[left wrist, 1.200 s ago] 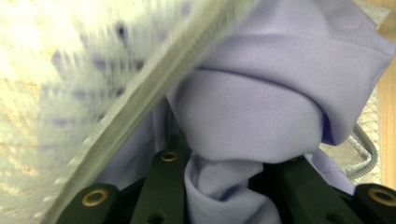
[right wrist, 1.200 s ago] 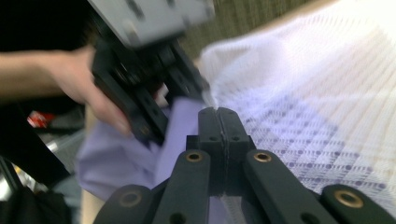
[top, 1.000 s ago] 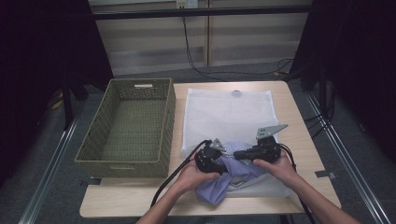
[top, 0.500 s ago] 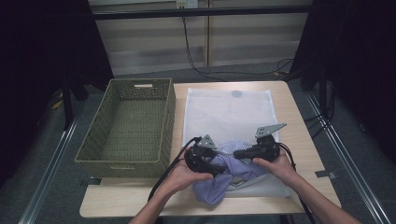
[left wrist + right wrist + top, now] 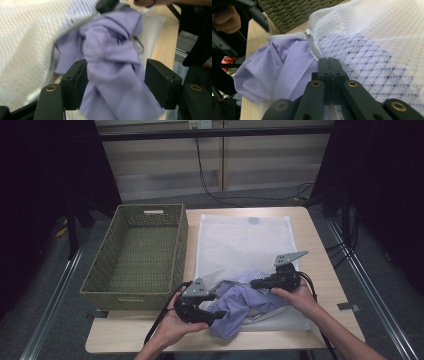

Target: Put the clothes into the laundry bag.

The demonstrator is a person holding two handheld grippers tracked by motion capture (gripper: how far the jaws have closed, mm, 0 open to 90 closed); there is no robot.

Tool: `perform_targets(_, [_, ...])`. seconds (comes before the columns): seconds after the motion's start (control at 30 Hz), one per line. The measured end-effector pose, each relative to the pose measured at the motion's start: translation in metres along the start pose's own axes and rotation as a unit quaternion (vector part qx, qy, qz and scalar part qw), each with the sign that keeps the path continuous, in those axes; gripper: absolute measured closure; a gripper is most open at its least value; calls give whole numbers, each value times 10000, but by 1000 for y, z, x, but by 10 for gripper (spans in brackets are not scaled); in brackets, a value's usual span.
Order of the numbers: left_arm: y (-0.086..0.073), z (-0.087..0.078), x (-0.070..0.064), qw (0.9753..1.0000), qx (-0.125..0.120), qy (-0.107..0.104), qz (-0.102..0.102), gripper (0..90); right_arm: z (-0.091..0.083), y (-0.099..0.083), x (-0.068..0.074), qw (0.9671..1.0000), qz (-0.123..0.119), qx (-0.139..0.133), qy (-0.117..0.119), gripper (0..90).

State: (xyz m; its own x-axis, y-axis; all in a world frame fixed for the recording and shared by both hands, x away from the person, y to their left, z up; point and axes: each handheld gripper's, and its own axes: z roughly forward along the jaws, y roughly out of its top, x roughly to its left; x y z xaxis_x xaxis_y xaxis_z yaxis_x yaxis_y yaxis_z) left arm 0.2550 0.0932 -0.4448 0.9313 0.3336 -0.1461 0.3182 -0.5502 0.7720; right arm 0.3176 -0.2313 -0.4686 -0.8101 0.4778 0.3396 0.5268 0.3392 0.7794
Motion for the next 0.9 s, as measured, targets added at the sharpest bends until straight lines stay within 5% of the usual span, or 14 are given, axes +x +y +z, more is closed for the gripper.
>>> perform_targets(0.03, [-2,0,-1,9999,77,-40,59,436,0,0,0,10000,0,1,0,896])
perform_targets(0.2, [-17,7,-3,9994,292,-157,-33,388,0,0,1,10000,-18,-3,2,895])
perform_targets(0.37, [-23,19,-8,9969,723,-111,300,280,0,0,2,10000,-36,-11,-22,896])
perform_targets(0.53, [-28,28,-12,9959,801,-300,304,257,0,0,1,10000,-35,1,-2,896])
perform_targets(0.63, [-29,34,-13,9921,1130,-377,405,235,1,0,0,10000,-17,7,2,895])
perform_targets(0.7, [-31,39,-15,9918,1100,-451,468,216,2,-1,0,10000,-27,5,11,894])
perform_targets(0.77, [-30,40,-15,9902,1186,-451,578,217,2,-1,0,10000,-11,13,17,894])
perform_targets(0.8, [-28,39,-16,9891,1309,-265,619,227,2,-1,-1,10000,-15,24,19,894])
perform_targets(0.83, [-30,41,-15,9912,1139,-393,549,227,2,-1,-1,10000,-15,24,19,894])
perform_targets(0.9, [-27,39,-15,9911,1180,-187,581,371,3,-1,0,10000,-2,27,24,894])
